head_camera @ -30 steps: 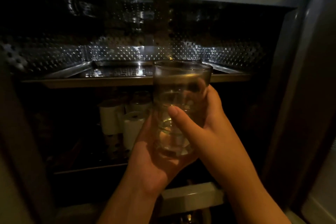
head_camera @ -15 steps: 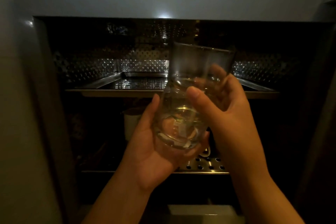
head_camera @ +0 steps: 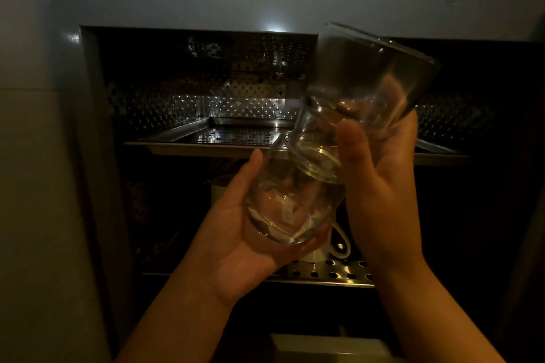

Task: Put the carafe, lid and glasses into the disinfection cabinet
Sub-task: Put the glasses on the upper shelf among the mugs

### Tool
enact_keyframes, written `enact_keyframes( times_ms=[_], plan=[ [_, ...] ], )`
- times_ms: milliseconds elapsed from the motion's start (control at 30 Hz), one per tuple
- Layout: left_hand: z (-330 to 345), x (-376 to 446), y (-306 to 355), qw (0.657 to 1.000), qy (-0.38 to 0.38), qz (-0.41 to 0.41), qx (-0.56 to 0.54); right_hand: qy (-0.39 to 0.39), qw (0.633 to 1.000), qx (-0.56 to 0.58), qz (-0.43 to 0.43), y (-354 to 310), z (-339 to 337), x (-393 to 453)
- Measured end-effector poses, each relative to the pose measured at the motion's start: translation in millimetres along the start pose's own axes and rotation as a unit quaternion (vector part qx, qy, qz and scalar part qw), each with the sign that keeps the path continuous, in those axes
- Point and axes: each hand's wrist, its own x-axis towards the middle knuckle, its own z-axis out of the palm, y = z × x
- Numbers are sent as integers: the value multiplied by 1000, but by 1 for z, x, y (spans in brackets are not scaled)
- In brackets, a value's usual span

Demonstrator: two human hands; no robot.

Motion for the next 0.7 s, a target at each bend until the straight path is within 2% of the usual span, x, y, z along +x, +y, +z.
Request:
enact_keyframes(
  times_ms=[67,167,300,467,700],
  plan=[
    [6,-4,4,999,-16,-8,-46,14,1000,-19,-4,0,-4,2],
    [8,-9,9,999,10,12,-43,20,997,-68,15,-1,-9,8],
    [8,-12,15,998,27,42,-29,-15,991,-129,19,-2,-18,12],
    [8,-14,18,998,26,46,-14,-66,986,-149,16,-6,-26,13],
    [9,-18,17,996,38,69,34,-82,982,-168,34,-7,-35,6]
  ],
)
